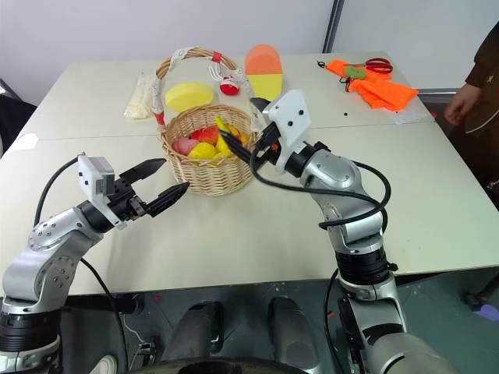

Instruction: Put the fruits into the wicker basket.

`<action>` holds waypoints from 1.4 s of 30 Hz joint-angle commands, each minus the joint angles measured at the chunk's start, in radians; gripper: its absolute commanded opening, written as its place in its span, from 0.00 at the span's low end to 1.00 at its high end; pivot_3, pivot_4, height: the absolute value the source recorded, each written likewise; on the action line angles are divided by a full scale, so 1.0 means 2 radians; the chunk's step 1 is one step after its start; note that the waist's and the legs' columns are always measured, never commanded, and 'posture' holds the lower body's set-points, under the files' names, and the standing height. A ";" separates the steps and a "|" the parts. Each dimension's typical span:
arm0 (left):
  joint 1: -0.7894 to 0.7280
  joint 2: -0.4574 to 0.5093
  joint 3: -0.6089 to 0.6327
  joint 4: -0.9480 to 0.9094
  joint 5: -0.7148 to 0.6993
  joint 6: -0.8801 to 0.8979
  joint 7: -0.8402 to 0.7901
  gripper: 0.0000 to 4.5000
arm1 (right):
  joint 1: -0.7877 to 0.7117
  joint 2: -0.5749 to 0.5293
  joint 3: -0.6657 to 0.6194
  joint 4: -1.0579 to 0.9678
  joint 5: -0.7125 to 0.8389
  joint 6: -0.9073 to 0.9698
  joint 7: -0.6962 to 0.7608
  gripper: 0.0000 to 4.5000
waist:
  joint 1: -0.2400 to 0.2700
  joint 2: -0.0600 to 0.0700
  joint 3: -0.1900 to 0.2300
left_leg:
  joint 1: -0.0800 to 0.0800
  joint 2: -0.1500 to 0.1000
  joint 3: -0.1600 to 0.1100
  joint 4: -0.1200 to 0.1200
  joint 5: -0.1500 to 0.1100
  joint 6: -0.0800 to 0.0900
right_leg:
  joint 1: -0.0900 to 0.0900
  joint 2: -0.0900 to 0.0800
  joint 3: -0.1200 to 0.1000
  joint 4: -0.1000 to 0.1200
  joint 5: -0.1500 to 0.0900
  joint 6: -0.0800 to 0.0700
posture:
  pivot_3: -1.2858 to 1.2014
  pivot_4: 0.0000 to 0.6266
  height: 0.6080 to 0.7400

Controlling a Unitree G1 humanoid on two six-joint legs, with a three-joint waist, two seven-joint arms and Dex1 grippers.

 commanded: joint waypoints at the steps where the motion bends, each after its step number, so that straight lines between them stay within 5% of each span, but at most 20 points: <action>1: -0.006 -0.003 -0.003 -0.006 -0.005 -0.006 -0.004 1.00 | -0.049 0.022 -0.006 0.067 -0.010 -0.027 -0.025 0.98 | 0.000 0.000 0.000 | 0.000 0.000 0.000 0.000 0.000 0.000 | 0.000 0.000 0.000 0.000 0.000 0.000 | 0.52 0.24 1.00; 4: -0.004 -0.003 -0.005 -0.010 -0.008 -0.004 -0.004 1.00 | -0.082 0.040 -0.012 0.137 -0.009 -0.056 -0.029 0.98 | 0.000 0.000 0.000 | -0.001 0.000 0.000 0.000 0.000 0.000 | -0.001 0.000 0.000 0.000 0.000 0.001 | 0.52 0.24 1.00; 13: 0.007 -0.003 -0.002 -0.032 -0.007 -0.004 0.010 1.00 | -0.082 0.040 -0.052 0.126 0.030 -0.049 -0.025 0.01 | 0.002 0.000 0.000 | -0.002 0.000 0.000 -0.001 0.000 0.000 | -0.001 0.000 0.000 -0.001 0.000 0.001 | 0.52 0.24 1.00; 21: -0.004 -0.008 -0.010 -0.028 -0.003 -0.005 0.015 1.00 | -0.052 -0.050 -0.134 0.058 0.020 -0.041 -0.068 0.01 | 0.005 0.000 0.000 | -0.002 0.000 0.000 0.000 0.000 0.000 | -0.001 0.000 0.000 -0.001 0.000 0.001 | 0.52 0.24 1.00; 27: -0.020 -0.016 -0.025 -0.014 0.002 -0.010 0.009 1.00 | -0.046 -0.144 -0.186 0.122 -0.031 -0.041 -0.132 0.01 | 0.002 0.000 0.000 | -0.002 -0.001 0.000 0.000 0.000 0.000 | -0.001 0.000 0.000 -0.001 0.000 0.000 | 0.52 0.24 1.00; 31: -0.033 -0.022 -0.035 -0.003 0.008 -0.014 0.007 1.00 | -0.054 -0.161 -0.198 0.181 -0.040 -0.064 -0.150 0.01 | -0.004 0.001 0.000 | -0.002 0.000 0.001 -0.001 0.000 0.000 | -0.001 0.000 0.001 -0.001 0.000 0.000 | 0.52 0.24 1.00; 37: -0.035 -0.026 -0.039 0.001 0.016 -0.015 0.008 1.00 | -0.038 -0.177 -0.198 0.180 -0.046 -0.091 -0.141 0.60 | -0.011 0.001 0.001 | -0.001 0.000 0.000 -0.001 0.000 0.000 | -0.002 0.001 0.002 -0.001 0.000 0.002 | 0.52 0.24 1.00; 42: -0.016 -0.017 -0.026 0.000 0.015 -0.016 0.004 1.00 | 0.025 -0.185 -0.236 0.114 -0.037 -0.103 -0.150 0.60 | -0.008 0.001 0.001 | -0.002 -0.001 0.000 -0.001 0.000 0.000 | -0.002 0.000 0.002 -0.001 0.000 0.003 | 0.52 0.24 1.00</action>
